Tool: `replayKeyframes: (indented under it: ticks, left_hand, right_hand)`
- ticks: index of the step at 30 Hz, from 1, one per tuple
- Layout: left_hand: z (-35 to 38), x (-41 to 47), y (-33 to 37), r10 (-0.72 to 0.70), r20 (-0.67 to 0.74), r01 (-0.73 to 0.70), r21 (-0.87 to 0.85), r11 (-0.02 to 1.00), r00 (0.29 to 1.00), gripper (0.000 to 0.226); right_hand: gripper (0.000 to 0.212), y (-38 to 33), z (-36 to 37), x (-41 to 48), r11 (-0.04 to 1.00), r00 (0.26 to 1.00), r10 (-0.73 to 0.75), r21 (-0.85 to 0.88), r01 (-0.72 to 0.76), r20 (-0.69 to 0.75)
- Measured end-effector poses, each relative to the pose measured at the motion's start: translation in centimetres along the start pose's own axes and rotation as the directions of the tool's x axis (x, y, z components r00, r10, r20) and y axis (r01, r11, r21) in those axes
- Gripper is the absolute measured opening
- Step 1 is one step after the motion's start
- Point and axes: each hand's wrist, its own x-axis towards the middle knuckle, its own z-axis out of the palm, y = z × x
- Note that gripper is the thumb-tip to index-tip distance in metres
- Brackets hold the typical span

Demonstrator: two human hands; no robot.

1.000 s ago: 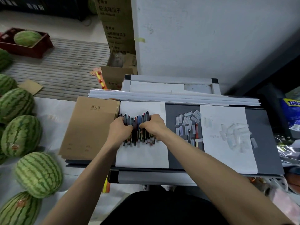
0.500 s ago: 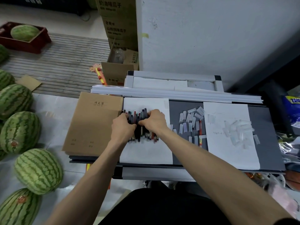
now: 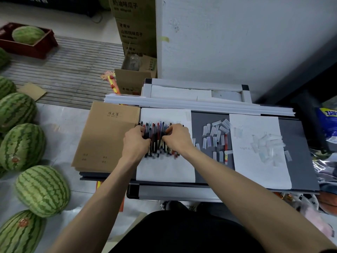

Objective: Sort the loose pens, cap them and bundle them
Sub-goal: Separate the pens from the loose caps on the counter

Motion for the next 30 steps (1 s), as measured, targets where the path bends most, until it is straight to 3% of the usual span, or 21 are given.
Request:
replayKeyframes:
  ticks: [4, 7, 13, 17, 26, 30]
  left_hand:
    - [-0.2, -0.5, 0.2, 0.037, 0.027, -0.039, 0.061, 0.997, 0.999, 0.027]
    - [-0.3, -1.3, 0.9, 0.109, 0.049, -0.115, 0.143, 0.983, 0.993, 0.039]
    - [0.7, -3.2, 3.6, 0.257, 0.122, -0.277, 0.207, 0.938, 0.959, 0.038]
    - [2.5, -4.3, 5.9, 0.281, 0.178, -0.319, 0.247, 0.915, 0.943, 0.04]
    - [9.2, -6.9, 10.1, 0.286, 0.321, -0.376, 0.269, 0.887, 0.903, 0.029]
    - [11.8, -7.8, 11.1, 0.248, 0.389, -0.367, 0.27, 0.89, 0.887, 0.034]
  right_hand:
    - [0.015, 0.7, -0.4, -0.6, 0.998, 0.995, -0.065, -0.012, 0.066, 0.071]
    - [0.025, 1.4, -1.0, -1.3, 0.992, 0.987, -0.124, -0.025, 0.127, 0.098]
    - [0.019, 4.7, -4.2, -2.9, 0.905, 0.961, -0.274, -0.327, 0.272, 0.04]
    - [0.035, 7.8, -6.7, -3.8, 0.852, 0.966, -0.257, -0.47, 0.229, 0.005]
    - [0.023, 15.6, -11.8, -5.3, 0.884, 0.983, -0.158, -0.456, 0.101, -0.088]
    - [0.029, 18.6, -13.5, -5.8, 0.896, 0.986, -0.141, -0.435, 0.088, -0.091]
